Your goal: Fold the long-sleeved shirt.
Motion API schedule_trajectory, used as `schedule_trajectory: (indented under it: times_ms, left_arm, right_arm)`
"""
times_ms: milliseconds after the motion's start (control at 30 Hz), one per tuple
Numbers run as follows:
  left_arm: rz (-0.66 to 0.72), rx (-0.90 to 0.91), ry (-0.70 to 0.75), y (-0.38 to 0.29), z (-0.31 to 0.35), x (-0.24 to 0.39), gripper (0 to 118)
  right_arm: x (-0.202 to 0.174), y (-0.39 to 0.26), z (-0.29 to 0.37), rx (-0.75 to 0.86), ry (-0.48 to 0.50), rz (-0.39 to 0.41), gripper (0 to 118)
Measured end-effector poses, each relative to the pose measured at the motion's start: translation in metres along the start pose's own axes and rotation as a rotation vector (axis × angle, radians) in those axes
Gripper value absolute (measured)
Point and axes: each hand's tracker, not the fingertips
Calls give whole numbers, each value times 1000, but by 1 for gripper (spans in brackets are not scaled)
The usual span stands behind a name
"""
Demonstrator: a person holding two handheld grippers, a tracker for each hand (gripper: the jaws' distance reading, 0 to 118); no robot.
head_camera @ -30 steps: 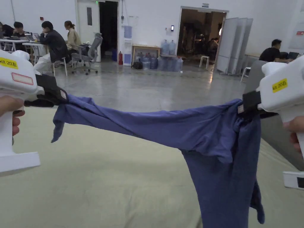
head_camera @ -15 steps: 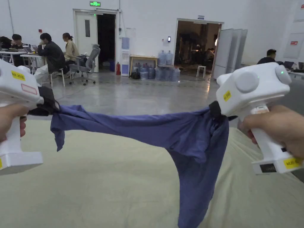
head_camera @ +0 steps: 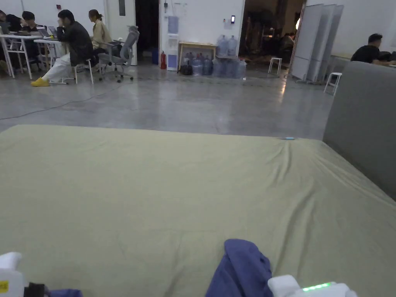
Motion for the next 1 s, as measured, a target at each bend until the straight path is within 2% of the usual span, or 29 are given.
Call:
schedule_trajectory:
  times_ms: [100, 233, 300, 367, 467, 567, 600, 633, 667, 700, 733, 767, 833, 900, 933, 967, 1000]
  left_arm:
    - [29, -10, -2, -35, 9, -28, 0]
    - [64, -22, 4, -72, 28, -45, 0]
    - [79, -54, 29, -90, 27, -53, 0]
    - [86, -94, 40, -106, 17, -61, 0]
    - [121, -156, 51, -123, -2, -69, 0]
    - [111, -155, 50, -131, -8, -67, 0]
    - [96, -136, 58, -127, -3, -63, 3]
    - [89, -119, 57, -127, 7, -58, 24]
    - [102, -65, 65, -123, 18, -54, 66]
    - [95, -23, 42, -117, 31, -49, 114]
    - [86, 12, 19, -115, 42, -44, 115]
    - [85, 162, -18, -112, 53, -44, 113]
    - [10, 150, -24, -113, 67, -28, 115]
    - [-25, 153, -32, -119, 82, -4, 114]
    - [-44, 112, -53, -127, 81, 5, 106]
    - [-60, 73, -67, -135, 79, 12, 78]
    - [-83, 30, -79, -145, 74, 22, 8]
  right_arm:
    - [-12, -30, 22, 3, -8, 9, 10]
    - [-22, -53, 40, -15, 30, 14, 10]
    - [-27, -64, 30, -59, 32, 20, 10]
    - [-31, -73, 13, -121, -5, 47, 10]
    - [-28, -81, -17, -214, 14, 16, 11]
    - [-24, -77, -13, -191, 21, -45, 21]
    - [-20, -73, -8, -187, 28, -82, 34]
    - [-18, -72, -2, -175, 19, -98, 49]
    - [-16, -71, 11, -146, -8, -106, 68]
    - [-15, -70, 29, -89, -34, -96, 89]
    - [-16, -69, 45, -25, -42, -94, 93]
    - [-16, -71, 66, 61, -27, -85, 93]
    - [-19, -77, 100, 160, -3, -102, 93]
    - [-25, -89, 122, 192, 56, -139, 92]
    - [-29, -98, 127, 195, 89, -154, 86]
    - [-32, -105, 127, 193, 110, -157, 64]
    - [-37, -113, 126, 193, 109, -155, 11]
